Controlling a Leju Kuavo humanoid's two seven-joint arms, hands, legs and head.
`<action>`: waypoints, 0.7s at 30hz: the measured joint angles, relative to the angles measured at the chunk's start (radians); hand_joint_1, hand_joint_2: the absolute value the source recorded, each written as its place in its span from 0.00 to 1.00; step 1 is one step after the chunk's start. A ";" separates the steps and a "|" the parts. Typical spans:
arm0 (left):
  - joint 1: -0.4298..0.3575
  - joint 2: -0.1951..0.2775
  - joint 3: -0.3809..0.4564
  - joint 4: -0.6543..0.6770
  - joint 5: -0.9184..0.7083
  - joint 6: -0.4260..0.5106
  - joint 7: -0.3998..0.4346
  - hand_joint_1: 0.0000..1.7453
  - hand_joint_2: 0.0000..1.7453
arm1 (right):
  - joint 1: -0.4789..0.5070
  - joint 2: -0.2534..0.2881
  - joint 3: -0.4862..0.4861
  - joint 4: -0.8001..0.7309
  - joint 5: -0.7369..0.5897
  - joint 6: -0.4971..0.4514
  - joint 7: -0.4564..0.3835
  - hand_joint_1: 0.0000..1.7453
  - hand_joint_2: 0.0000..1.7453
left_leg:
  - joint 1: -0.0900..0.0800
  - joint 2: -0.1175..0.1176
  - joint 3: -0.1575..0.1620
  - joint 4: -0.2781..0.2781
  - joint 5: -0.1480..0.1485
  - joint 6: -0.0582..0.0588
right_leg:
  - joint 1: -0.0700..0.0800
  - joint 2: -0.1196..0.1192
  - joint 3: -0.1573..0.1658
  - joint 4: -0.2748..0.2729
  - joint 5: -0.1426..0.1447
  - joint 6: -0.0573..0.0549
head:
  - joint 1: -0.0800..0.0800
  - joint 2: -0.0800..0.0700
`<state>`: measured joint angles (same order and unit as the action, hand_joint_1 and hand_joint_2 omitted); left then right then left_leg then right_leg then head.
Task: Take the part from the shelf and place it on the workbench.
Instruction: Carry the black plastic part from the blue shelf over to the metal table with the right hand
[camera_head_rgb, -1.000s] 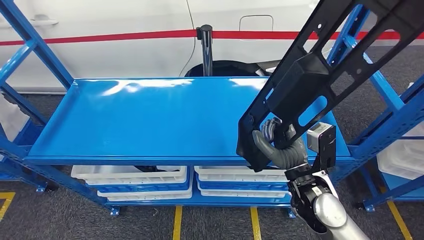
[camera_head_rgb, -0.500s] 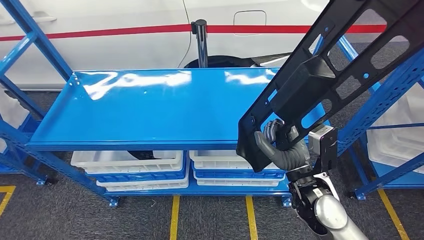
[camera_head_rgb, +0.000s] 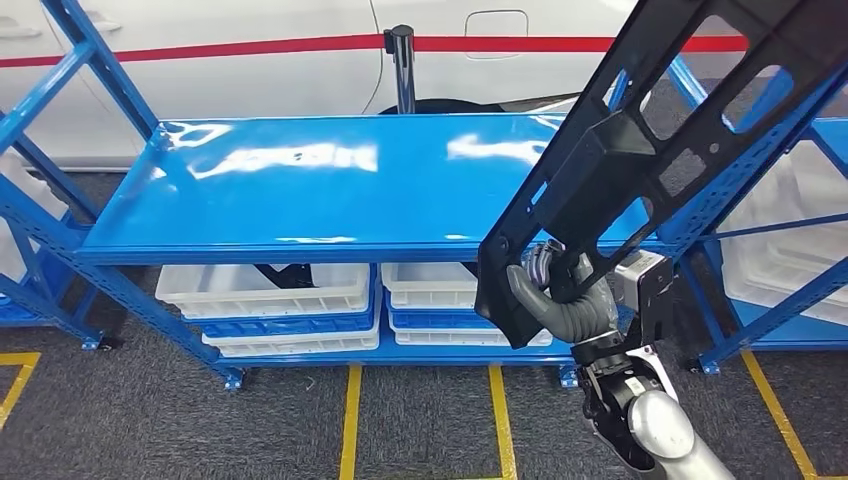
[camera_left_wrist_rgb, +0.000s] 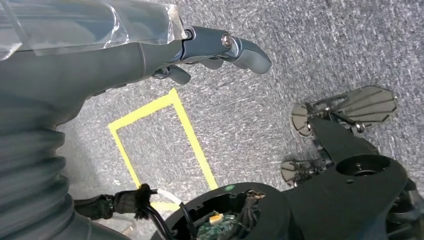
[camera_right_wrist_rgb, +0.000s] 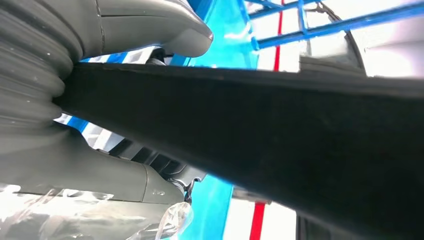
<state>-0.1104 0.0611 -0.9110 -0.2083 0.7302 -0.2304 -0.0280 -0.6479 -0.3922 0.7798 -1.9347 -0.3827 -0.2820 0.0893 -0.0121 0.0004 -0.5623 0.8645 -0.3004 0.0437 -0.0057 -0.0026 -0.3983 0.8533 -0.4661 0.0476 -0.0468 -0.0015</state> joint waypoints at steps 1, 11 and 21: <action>0.000 0.000 0.000 0.001 0.000 0.000 0.000 0.00 1.00 | 0.000 0.000 0.000 0.000 -0.001 0.001 0.000 1.00 1.00 | 0.000 0.000 -0.006 -0.001 0.009 -0.006 | -0.002 0.000 -0.005 -0.005 0.004 -0.007 | 0.000 0.000; 0.001 0.000 0.000 0.003 0.002 0.000 0.001 0.00 1.00 | 0.002 0.000 0.000 -0.002 -0.006 0.005 -0.002 1.00 1.00 | 0.013 -0.003 -0.014 0.276 -0.149 -0.038 | -0.005 -0.001 -0.140 0.013 0.105 -0.032 | -0.002 0.000; 0.000 -0.004 0.000 0.003 -0.002 0.002 0.001 0.00 1.00 | -0.001 -0.003 -0.007 -0.008 -0.005 0.006 0.001 1.00 1.00 | 0.002 -0.001 0.109 -0.028 -0.090 0.027 | -0.008 0.001 -0.260 0.193 -0.015 0.013 | -0.001 0.000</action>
<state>-0.1108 0.0571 -0.9113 -0.2056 0.7280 -0.2283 -0.0272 -0.6491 -0.3956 0.7731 -1.9425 -0.3875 -0.2758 0.0907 -0.0096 -0.0009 -0.4534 0.8369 -0.3907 0.0707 -0.0140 -0.0012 -0.6580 1.0461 -0.4809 0.0602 -0.0483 -0.0015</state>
